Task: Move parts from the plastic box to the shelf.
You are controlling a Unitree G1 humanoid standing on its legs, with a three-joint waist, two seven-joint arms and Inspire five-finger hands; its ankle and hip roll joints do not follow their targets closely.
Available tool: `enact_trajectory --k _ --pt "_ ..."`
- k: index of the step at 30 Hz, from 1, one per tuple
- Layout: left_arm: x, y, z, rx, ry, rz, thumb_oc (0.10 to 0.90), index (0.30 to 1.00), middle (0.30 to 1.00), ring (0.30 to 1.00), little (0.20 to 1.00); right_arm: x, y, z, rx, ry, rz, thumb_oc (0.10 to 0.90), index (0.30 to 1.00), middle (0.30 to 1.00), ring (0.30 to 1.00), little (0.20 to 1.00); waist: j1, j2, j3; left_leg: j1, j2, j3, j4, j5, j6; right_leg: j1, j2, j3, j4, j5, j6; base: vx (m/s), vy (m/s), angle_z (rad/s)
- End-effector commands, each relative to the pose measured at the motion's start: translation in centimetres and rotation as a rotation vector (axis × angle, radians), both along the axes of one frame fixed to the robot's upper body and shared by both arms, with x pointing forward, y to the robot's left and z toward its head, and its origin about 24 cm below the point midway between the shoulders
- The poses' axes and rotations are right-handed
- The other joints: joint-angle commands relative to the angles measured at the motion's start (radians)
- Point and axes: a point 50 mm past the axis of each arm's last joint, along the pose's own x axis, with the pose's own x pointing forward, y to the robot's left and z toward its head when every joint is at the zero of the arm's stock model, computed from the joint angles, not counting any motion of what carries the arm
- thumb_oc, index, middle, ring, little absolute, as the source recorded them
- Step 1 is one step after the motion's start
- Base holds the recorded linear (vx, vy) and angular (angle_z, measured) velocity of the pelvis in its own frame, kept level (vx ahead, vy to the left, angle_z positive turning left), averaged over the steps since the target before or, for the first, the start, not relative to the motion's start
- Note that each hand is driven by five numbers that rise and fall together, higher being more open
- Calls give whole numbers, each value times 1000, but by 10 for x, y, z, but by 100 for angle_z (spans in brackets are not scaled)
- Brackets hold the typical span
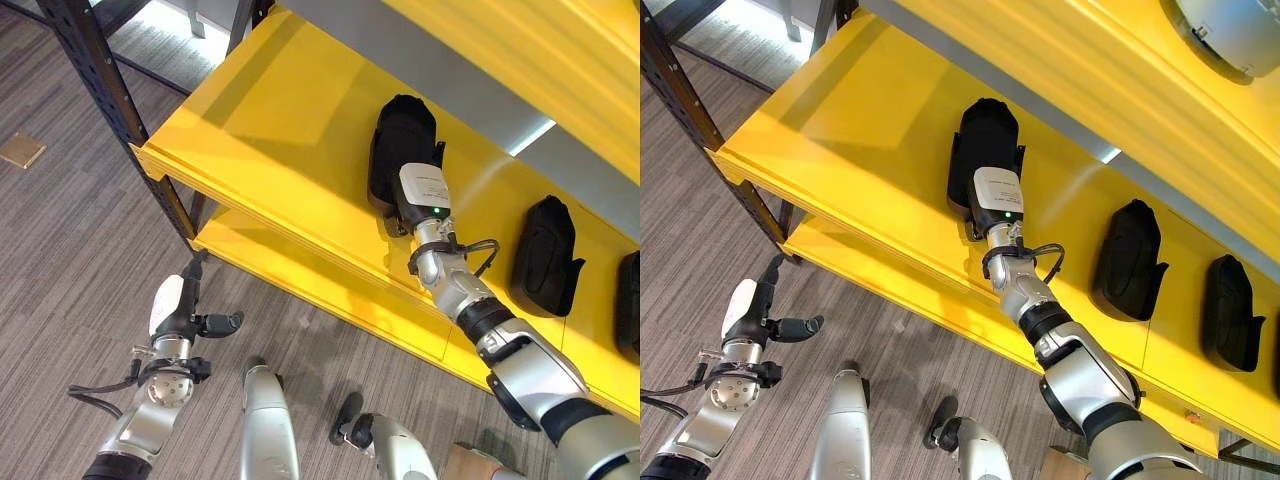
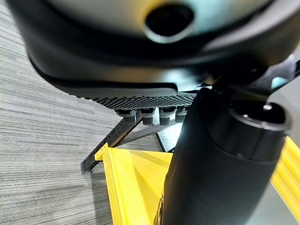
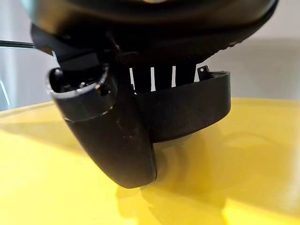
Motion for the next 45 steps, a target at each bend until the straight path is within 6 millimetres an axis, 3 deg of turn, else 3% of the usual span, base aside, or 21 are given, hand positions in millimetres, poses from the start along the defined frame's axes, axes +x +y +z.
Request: enact_trajectory --k 1,6,12,21,22,23,26,29,30,32,33,40,41,42,43,45 --pt "14 -24 36 33 -190 -158 900 1000 1000 1000 1000 2 -37 -17 13 103 -169 400 300 300 300 300 -16 25 -30 10 42 -49 19 -34 -10 60 -80 102 -75 124 98 -10 9 3" --pt "15 -26 35 34 -181 -172 900 1000 1000 1000 1000 -1 -50 -32 19 162 -240 400 300 300 300 300 -21 32 -29 10 43 -49 18 -32 -10 56 -81 103 -71 125 98 -4 3 -1" --pt "17 -30 35 33 -165 -202 900 1000 1000 1000 1000 -13 -85 -59 130 264 -436 400 300 300 300 300 -26 45 -32 9 43 -53 14 -29 -11 53 -81 104 -66 123 98 0 0 0" --pt "15 -31 32 51 -137 -216 900 1000 1000 1000 1000 -28 -104 -83 454 300 -607 400 300 300 300 300 -27 56 -33 8 43 -56 15 -26 -10 55 -79 98 -61 125 102 10 -1 0" --pt "15 -31 32 51 -135 -215 900 1000 1000 1000 1000 -28 -104 -83 454 301 -607 400 300 300 300 300 -27 58 -37 19 46 -64 20 -55 -17 63 -75 106 -54 107 112 0 0 0" --pt "15 -31 31 51 -132 -218 900 1000 1000 1000 1000 -31 -107 -87 544 296 -645 400 300 300 300 300 -29 57 -35 8 42 -57 14 -27 -10 55 -79 98 -59 125 103 0 0 0" --pt "15 -33 30 62 -119 -230 900 1000 1000 1000 1000 -39 -112 -99 683 314 -713 400 300 300 300 300 -22 59 -37 9 44 -59 20 -32 -9 56 -80 96 -53 120 104 1 -8 5" --pt "15 -33 29 61 -115 -229 900 1000 1000 1000 1000 -41 -112 -102 675 318 -711 400 300 300 300 300 -21 62 -35 9 40 -59 20 -34 -6 57 -80 96 -54 121 105 29 0 1" --pt "15 -33 28 61 -114 -228 900 1000 1000 1000 1000 -41 -112 -102 675 319 -711 400 300 300 300 300 -21 64 -39 19 42 -66 23 -60 -13 63 -76 104 -49 104 115 83 -5 -1" --pt "15 -33 28 62 -116 -230 900 1000 1000 1000 1000 -42 -112 -104 672 320 -716 400 300 300 300 300 -20 63 -34 8 40 -60 22 -34 -5 58 -79 96 -56 121 105 0 0 0" --pt "15 -34 28 61 -115 -232 900 1000 1000 1000 1000 -43 -112 -105 672 324 -719 400 300 300 300 300 -21 65 -38 17 42 -67 26 -61 -12 64 -74 104 -50 105 115 0 0 0" --pt "16 -35 28 65 -118 -233 900 1000 1000 1000 1000 -46 -111 -110 712 324 -743 400 300 300 300 300 -24 66 -38 13 39 -69 29 -62 -10 62 -77 106 -50 105 115 1 2 0" --pt "16 -34 29 66 -120 -228 900 1000 1000 1000 1000 -45 -111 -109 704 321 -736 400 300 300 300 300 -24 66 -35 0 37 -60 30 -37 -3 51 -82 99 -53 121 104 0 0 0" --pt "16 -34 28 66 -119 -227 900 1000 1000 1000 1000 -45 -110 -109 704 322 -736 400 300 300 300 300 -25 68 -39 10 39 -68 33 -64 -10 57 -78 107 -47 104 114 -86 26 -1" --pt "16 -33 29 65 -125 -217 900 1000 1000 1000 1000 -39 -105 -102 608 308 -670 400 300 300 300 300 -28 65 -36 -4 38 -58 32 -36 -2 47 -81 102 -52 122 104 68 13 1" --pt "17 -32 29 60 -130 -210 900 1000 1000 1000 1000 -34 -99 -94 514 288 -614 400 300 300 300 300 -31 66 -40 4 40 -66 37 -64 -9 53 -77 110 -47 107 113 0 0 0"
